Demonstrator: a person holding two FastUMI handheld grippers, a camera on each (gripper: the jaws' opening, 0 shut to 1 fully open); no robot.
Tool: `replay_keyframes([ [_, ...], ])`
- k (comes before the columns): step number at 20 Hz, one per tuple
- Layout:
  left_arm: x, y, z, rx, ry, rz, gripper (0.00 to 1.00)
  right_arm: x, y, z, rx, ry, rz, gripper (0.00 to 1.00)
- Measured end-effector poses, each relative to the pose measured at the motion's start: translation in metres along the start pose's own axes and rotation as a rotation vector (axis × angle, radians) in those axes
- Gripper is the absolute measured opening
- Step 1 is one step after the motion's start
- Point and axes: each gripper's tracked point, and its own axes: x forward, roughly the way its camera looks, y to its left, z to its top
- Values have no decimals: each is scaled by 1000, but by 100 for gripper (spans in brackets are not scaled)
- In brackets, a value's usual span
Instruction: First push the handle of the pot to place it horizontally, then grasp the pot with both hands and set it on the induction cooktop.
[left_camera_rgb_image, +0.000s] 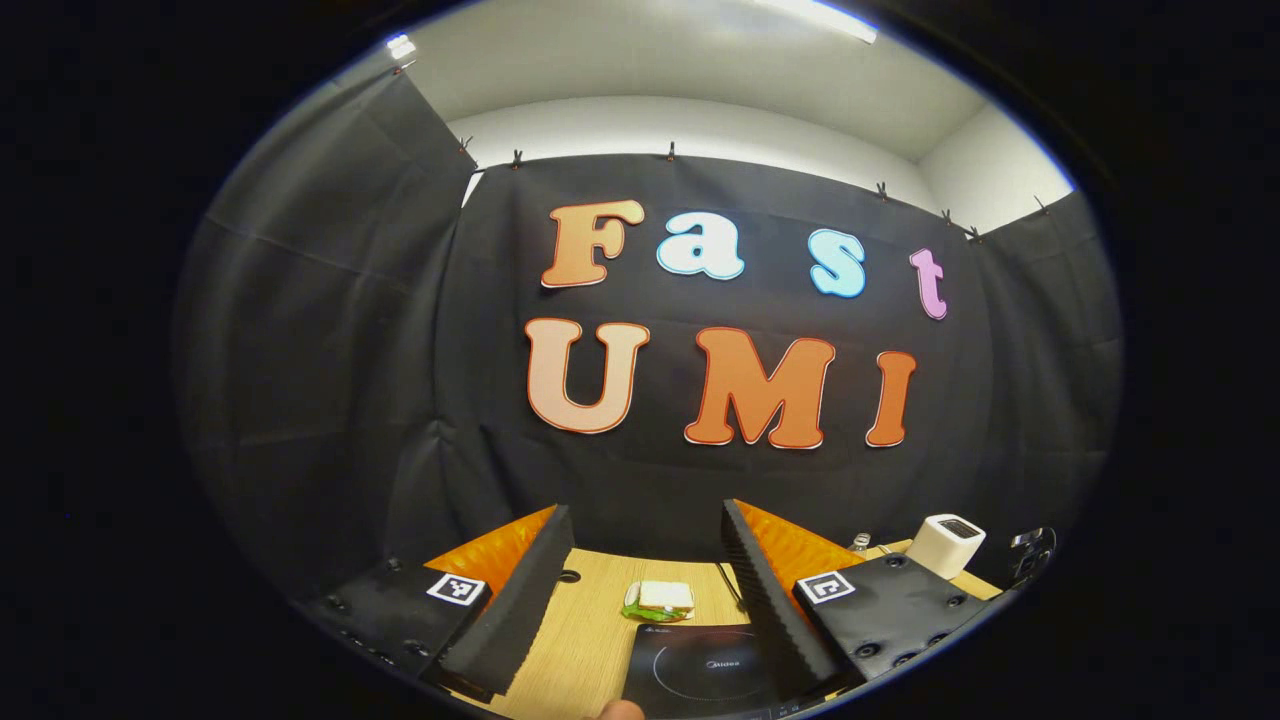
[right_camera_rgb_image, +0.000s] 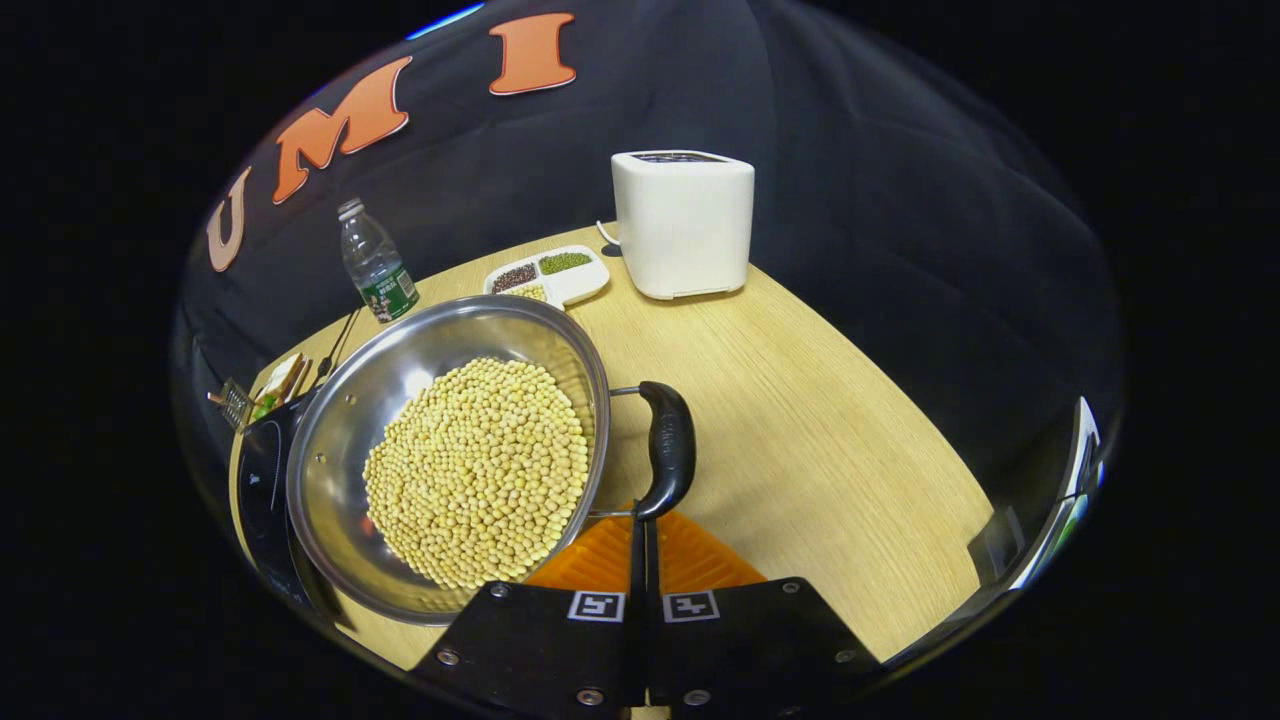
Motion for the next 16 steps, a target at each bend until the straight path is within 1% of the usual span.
replay_keyframes([
  [7, 12, -5, -8, -4, 16, -4, 98, 18, -8, 18, -15, -10, -19, 0],
  [11, 14, -14, -10, 12, 14, -19, 98, 27, -8, 28, 5, 0, 4, 0],
  [16, 20, -32, -19, 34, 35, -42, 98, 38, -8, 42, -39, -13, -23, 0],
])
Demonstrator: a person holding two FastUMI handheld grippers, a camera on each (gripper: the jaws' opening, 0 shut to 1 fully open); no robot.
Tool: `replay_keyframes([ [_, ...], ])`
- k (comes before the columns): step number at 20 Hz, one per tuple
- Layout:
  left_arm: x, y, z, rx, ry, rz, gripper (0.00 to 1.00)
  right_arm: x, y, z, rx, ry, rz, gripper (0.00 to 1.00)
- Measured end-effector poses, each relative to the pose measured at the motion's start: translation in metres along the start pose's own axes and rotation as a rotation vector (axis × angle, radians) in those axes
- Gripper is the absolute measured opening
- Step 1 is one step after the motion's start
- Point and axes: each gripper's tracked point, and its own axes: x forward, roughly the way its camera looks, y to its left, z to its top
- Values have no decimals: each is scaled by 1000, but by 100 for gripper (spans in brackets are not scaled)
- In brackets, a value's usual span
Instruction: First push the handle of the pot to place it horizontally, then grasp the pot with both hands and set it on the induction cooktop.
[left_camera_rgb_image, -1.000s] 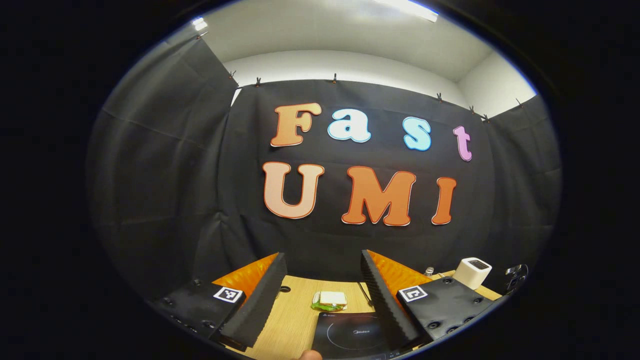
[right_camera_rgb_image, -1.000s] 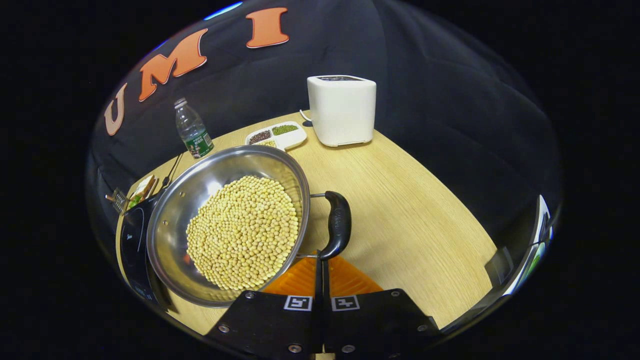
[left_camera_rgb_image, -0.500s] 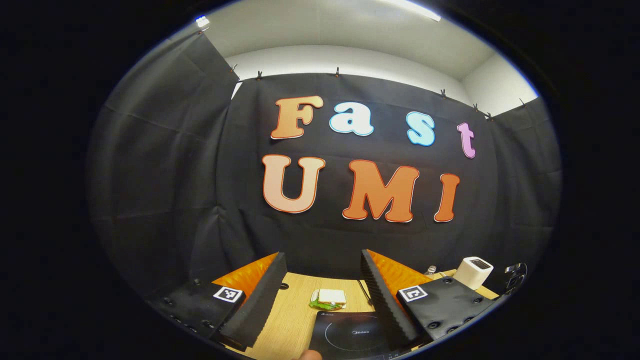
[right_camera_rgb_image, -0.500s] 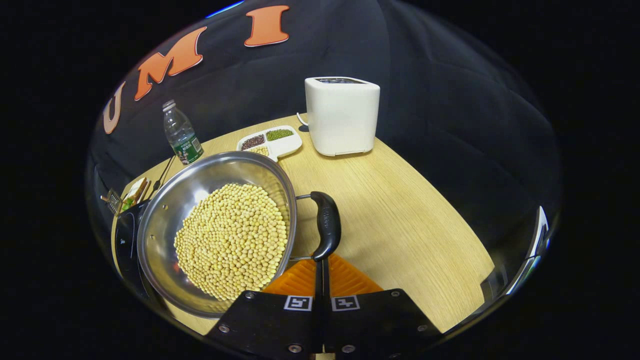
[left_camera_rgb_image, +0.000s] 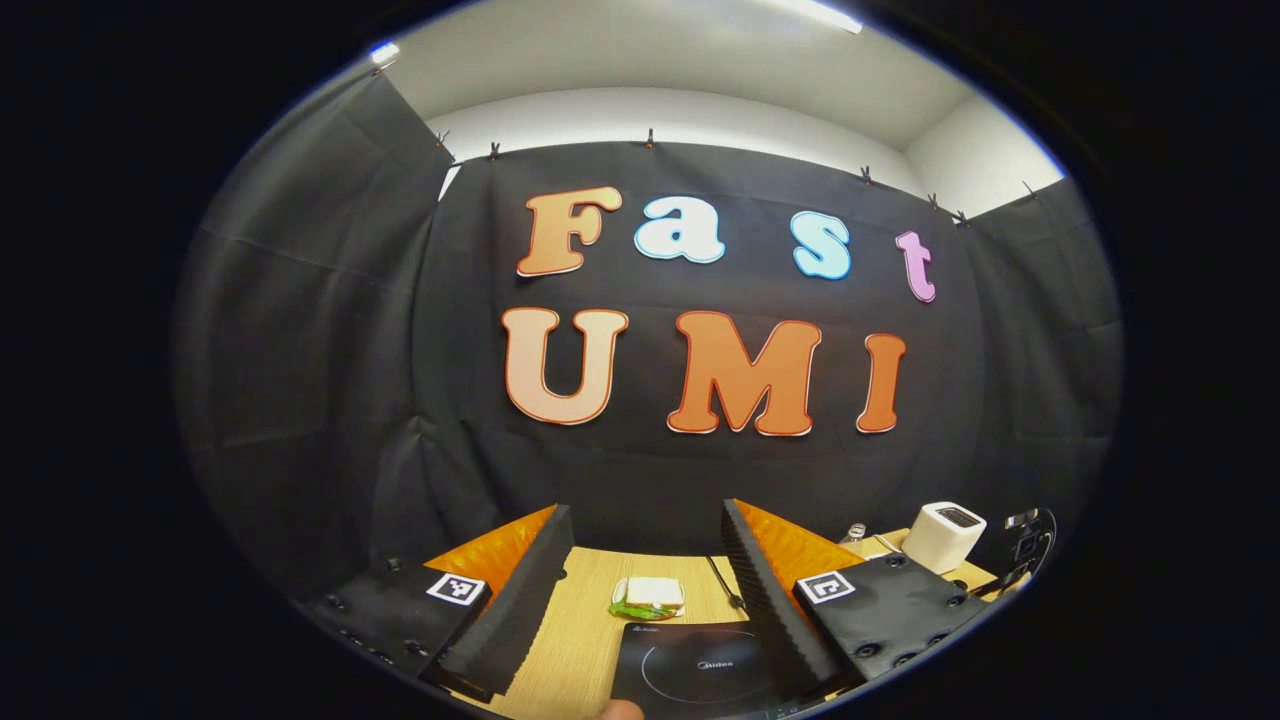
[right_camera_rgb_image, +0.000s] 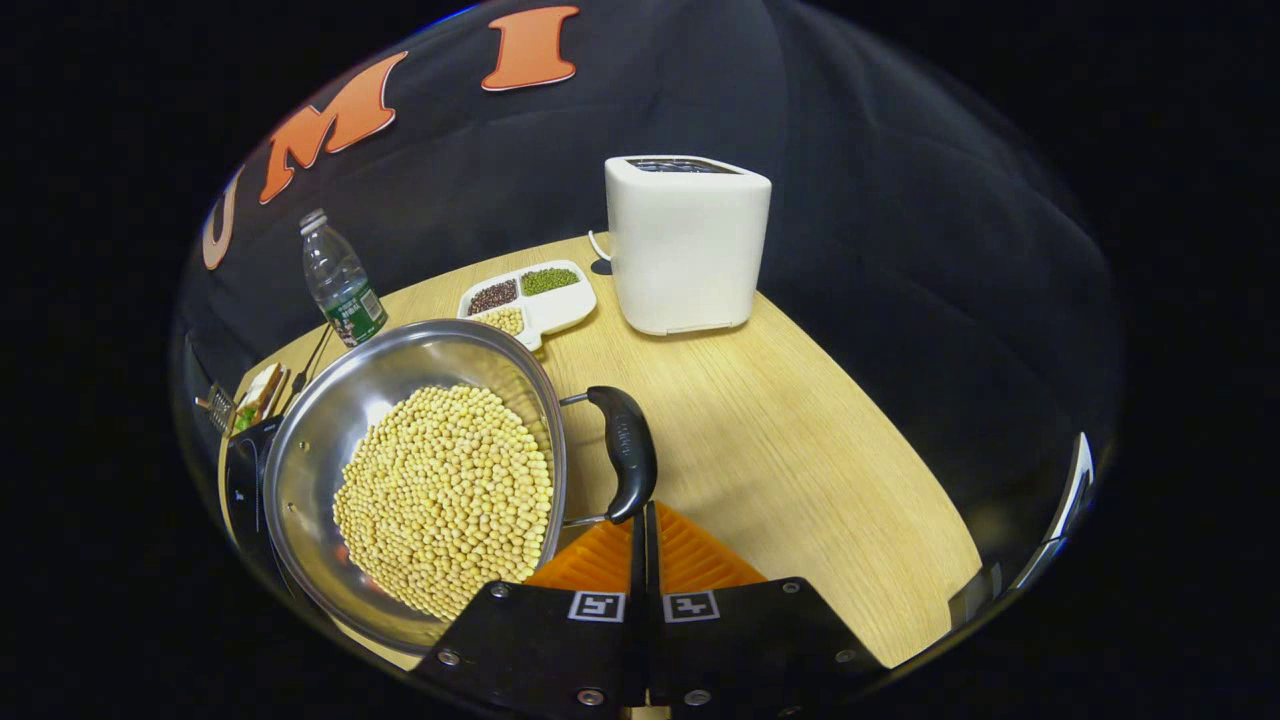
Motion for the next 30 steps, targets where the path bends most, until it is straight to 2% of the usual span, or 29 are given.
replay_keyframes([
  [5, 17, -28, -29, -18, 48, -28, 98, 7, 2, 8, 9, 14, 15, 0],
  [10, 44, -80, -83, -83, 150, -115, 99, -6, -6, 12, -1, 0, 7, 0],
  [13, 62, -111, -124, -85, 202, -120, 98, -20, -15, 24, 11, -37, 3, 0],
  [18, 74, -210, -214, -117, 384, -236, 97, -37, -11, 43, 27, -104, 43, 1],
  [21, 81, -256, -257, -101, 462, -289, 99, -42, -1, 55, 25, -145, 85, 1],
  [22, 85, -267, -267, -93, 479, -296, 99, -43, 4, 57, 21, -156, 105, 4],
  [23, 86, -276, -279, -85, 492, -301, 99, -42, 7, 59, 16, -164, 116, 14],
  [24, 90, -285, -291, -77, 505, -303, 98, -39, 10, 60, 8, -172, 124, 16],
  [25, 95, -291, -302, -68, 521, -299, 99, -37, 13, 63, -3, -184, 128, 23],
  [27, 100, -302, -323, -49, 563, -290, 98, -30, 13, 69, -31, -210, 130, 45],
  [30, 109, -310, -352, -30, 612, -275, 99, -17, 19, 76, -83, -250, 122, 69],
])
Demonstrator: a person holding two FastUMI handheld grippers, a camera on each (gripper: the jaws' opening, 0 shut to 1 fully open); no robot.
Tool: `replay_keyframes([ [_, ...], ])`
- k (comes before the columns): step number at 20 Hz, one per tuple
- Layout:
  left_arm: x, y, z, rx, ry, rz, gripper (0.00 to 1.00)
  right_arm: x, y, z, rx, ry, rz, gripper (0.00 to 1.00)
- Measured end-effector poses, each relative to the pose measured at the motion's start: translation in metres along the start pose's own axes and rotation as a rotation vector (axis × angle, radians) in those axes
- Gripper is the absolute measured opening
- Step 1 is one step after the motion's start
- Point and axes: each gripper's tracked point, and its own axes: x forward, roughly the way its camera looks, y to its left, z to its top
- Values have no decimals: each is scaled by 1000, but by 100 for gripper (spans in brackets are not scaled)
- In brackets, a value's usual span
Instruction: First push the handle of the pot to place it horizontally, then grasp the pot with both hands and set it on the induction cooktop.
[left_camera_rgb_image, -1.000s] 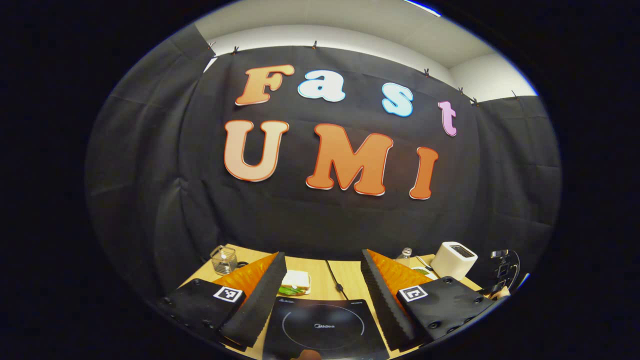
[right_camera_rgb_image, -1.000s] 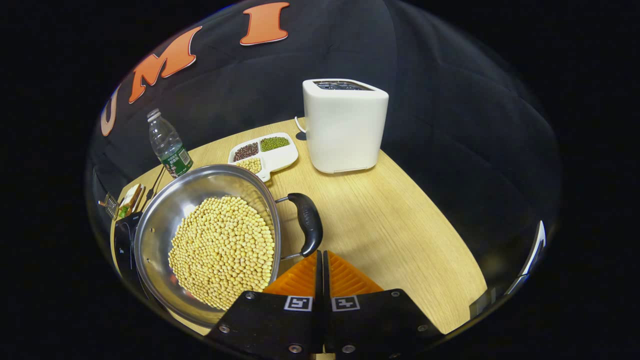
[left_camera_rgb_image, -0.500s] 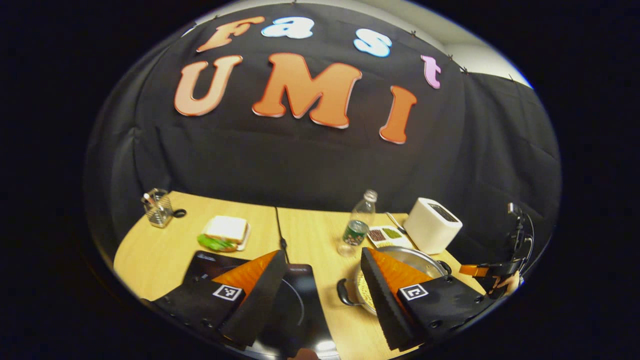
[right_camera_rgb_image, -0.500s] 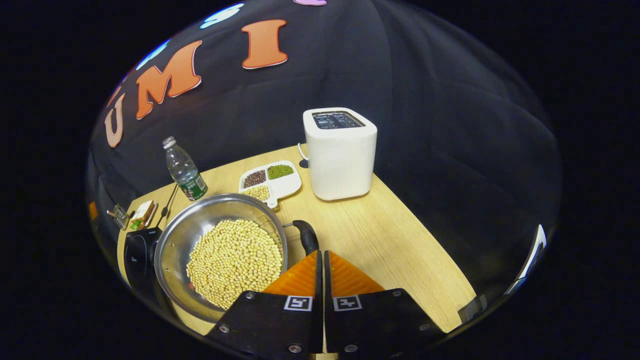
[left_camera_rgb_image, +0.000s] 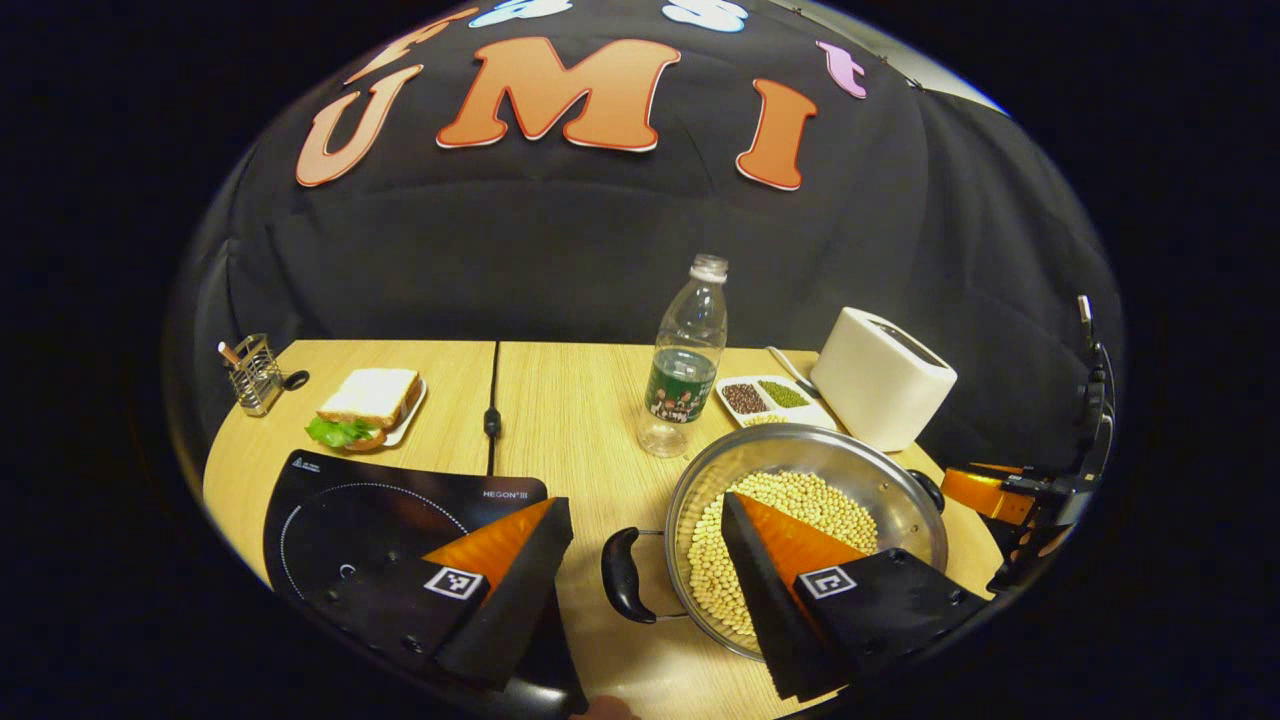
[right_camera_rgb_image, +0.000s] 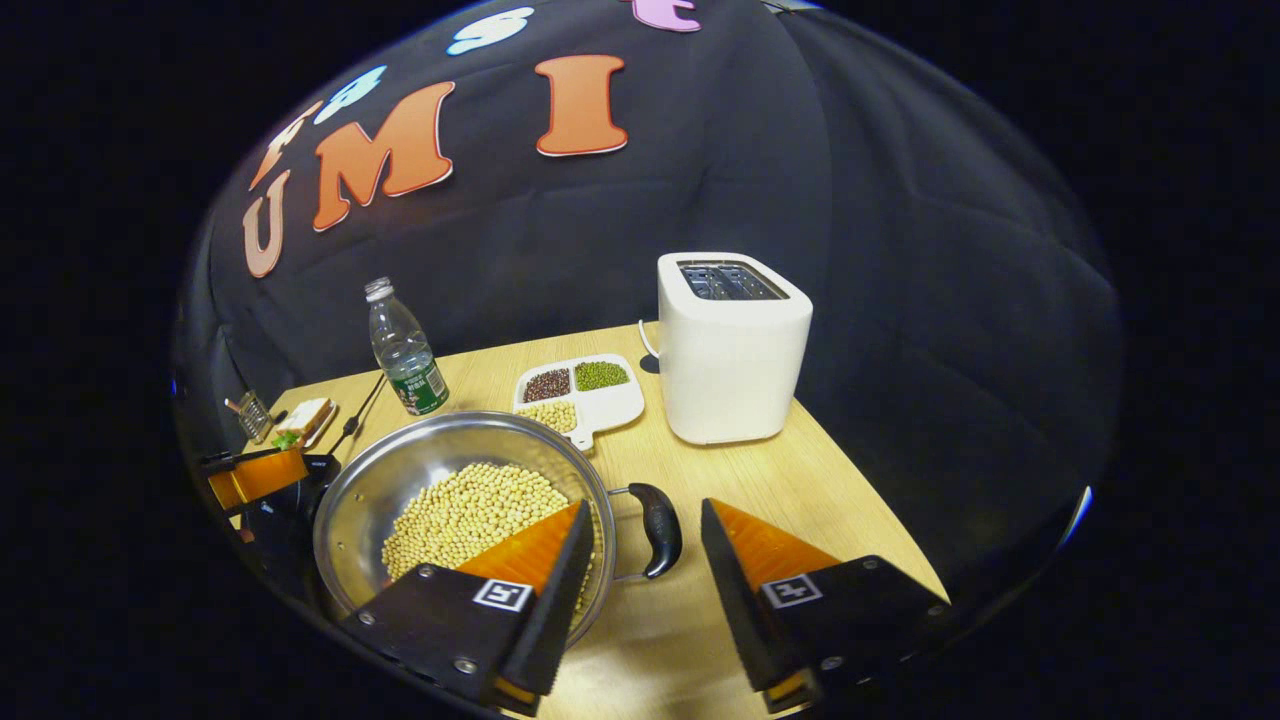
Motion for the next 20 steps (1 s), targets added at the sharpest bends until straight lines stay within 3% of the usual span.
replay_keyframes([
  [1, 6, 1, -6, 4, 16, 7, 99, 7, -1, 0, -11, 2, -7, 82],
  [3, 16, 2, -16, 11, 44, 14, 99, 18, 0, -6, -9, 31, -3, 92],
  [12, 52, -7, -54, -7, 163, -26, 96, 59, 14, -45, 41, 181, 36, 94],
  [14, 55, -9, -61, -6, 194, -19, 95, 62, 15, -49, 47, 196, 41, 91],
  [17, 60, 5, -61, 5, 190, 18, 86, 65, 13, -51, 57, 209, 34, 75],
  [18, 66, 4, -57, 2, 174, 17, 75, 62, 13, -51, 58, 206, 34, 73],
  [20, 60, 4, -60, 18, 187, 31, 70, 62, 12, -51, 68, 211, 28, 65],
])
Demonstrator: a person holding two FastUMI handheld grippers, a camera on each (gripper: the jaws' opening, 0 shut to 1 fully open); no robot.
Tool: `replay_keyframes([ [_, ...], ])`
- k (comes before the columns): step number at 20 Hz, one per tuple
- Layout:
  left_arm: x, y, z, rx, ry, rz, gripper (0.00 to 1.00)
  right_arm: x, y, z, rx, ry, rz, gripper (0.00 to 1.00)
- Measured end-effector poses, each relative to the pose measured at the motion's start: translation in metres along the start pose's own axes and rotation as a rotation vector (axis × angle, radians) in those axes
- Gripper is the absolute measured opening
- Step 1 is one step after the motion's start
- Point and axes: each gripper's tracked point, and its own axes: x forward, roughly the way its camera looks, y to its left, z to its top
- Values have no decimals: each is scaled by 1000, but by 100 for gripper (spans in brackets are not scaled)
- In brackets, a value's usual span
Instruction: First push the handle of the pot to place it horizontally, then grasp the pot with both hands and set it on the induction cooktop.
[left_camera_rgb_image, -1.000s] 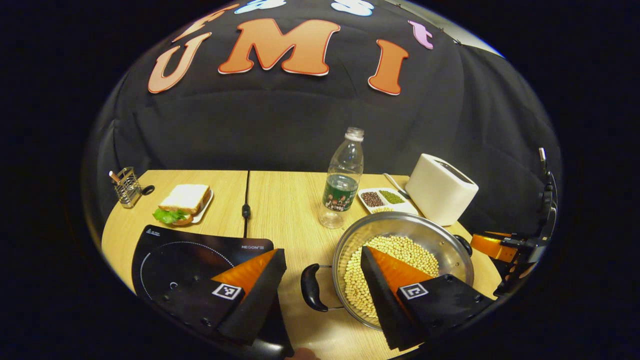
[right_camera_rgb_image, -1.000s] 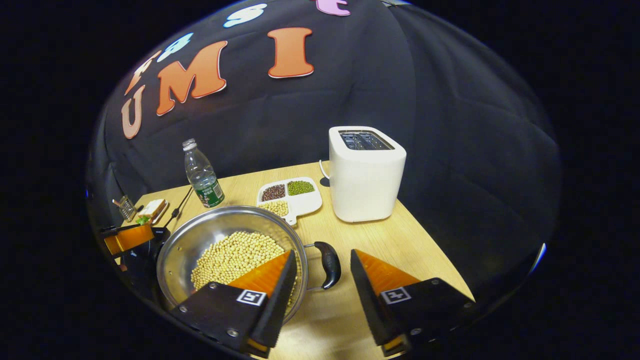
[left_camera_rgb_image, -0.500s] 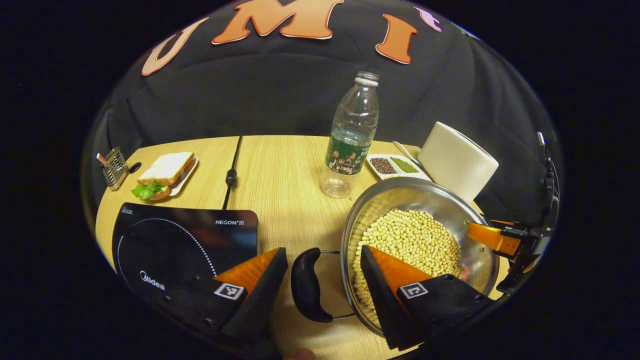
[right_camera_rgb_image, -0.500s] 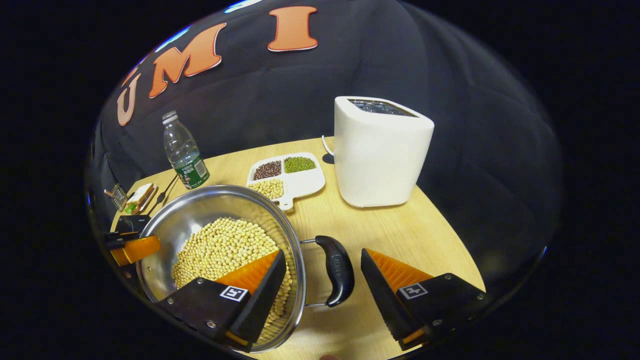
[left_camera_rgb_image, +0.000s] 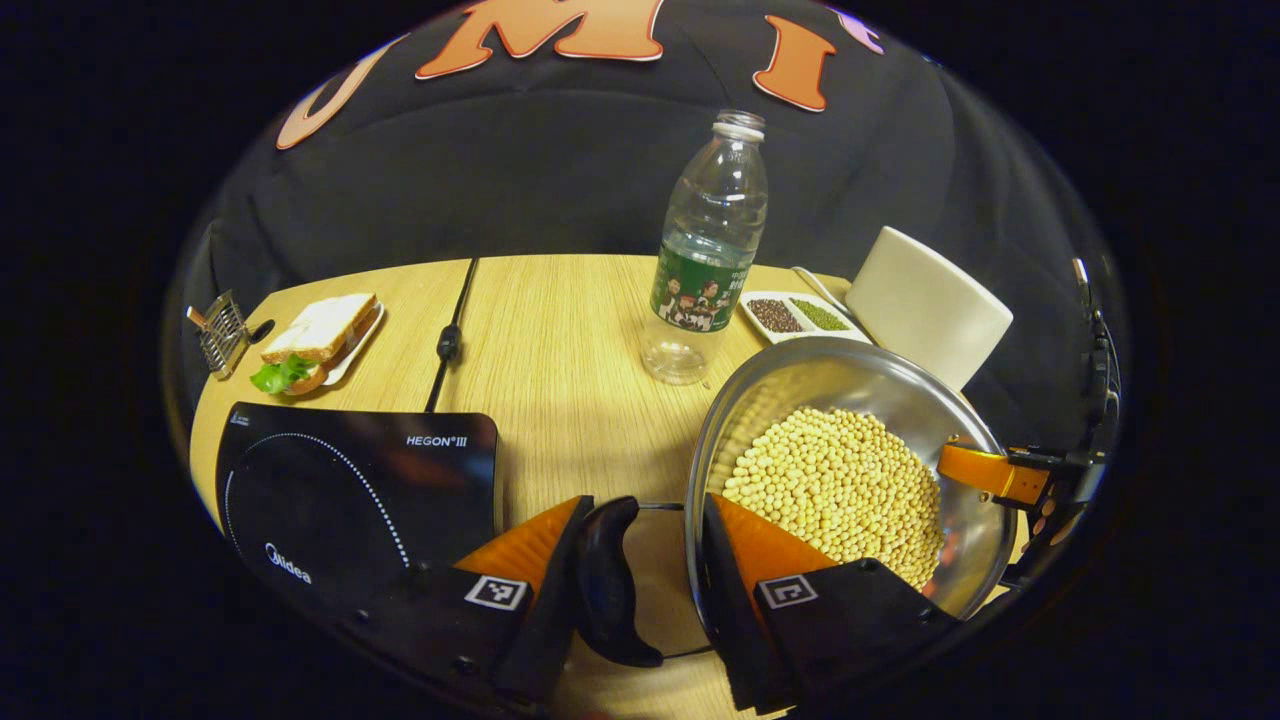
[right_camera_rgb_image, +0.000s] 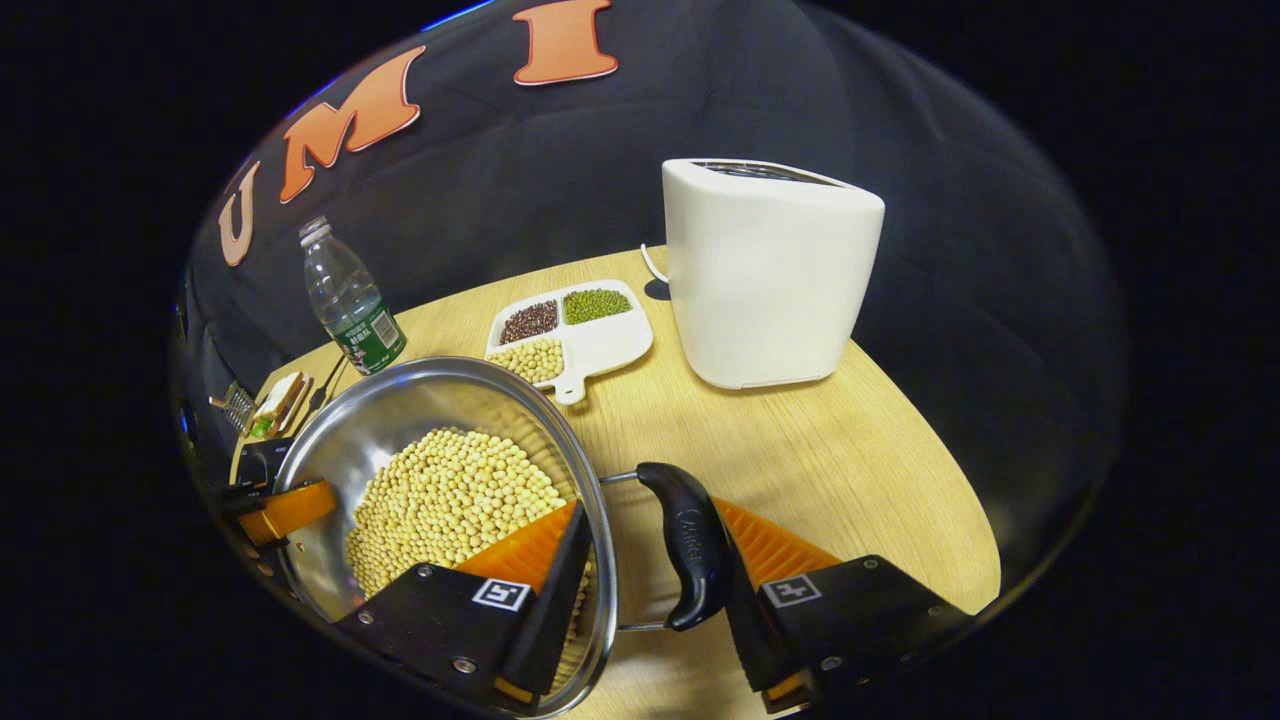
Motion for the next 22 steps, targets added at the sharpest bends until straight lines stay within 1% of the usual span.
replay_keyframes([
  [1, -2, -1, 0, -1, 3, 1, 70, -2, 0, -1, 22, 12, -3, 67],
  [3, -6, -4, -4, -13, 26, 0, 68, -4, 4, -4, 73, 29, -7, 62],
  [5, -16, -4, 0, -11, 14, -10, 65, -11, 6, -4, 79, 15, -10, 62],
  [6, -22, -3, 7, -1, -2, -13, 66, -23, 4, 0, 81, -1, -11, 62],
  [9, -44, -2, 29, 5, -38, -29, 66, -56, 7, 17, 100, -37, -6, 62],
  [11, -58, 3, 38, 3, -50, -38, 66, -71, 19, 25, 95, -52, -9, 62],
  [12, -65, 8, 40, -1, -53, -41, 66, -78, 25, 27, 91, -58, -10, 57],
  [13, -67, 12, 43, -6, -55, -42, 66, -84, 33, 30, 88, -68, -9, 61],
  [14, -72, 17, 45, -8, -60, -41, 66, -90, 40, 32, 82, -74, -6, 61],
  [15, -79, 22, 47, -10, -64, -36, 64, -96, 48, 33, 77, -78, -1, 61],
  [16, -85, 29, 49, -12, -67, -30, 66, -103, 57, 33, 77, -77, 7, 57],
  [17, -95, 37, 49, -12, -72, -22, 66, -106, 67, 32, 79, -75, 17, 61],
  [22, -143, 98, 52, -35, -96, 23, 64, -122, 125, 30, 62, -80, 65, 61],
])
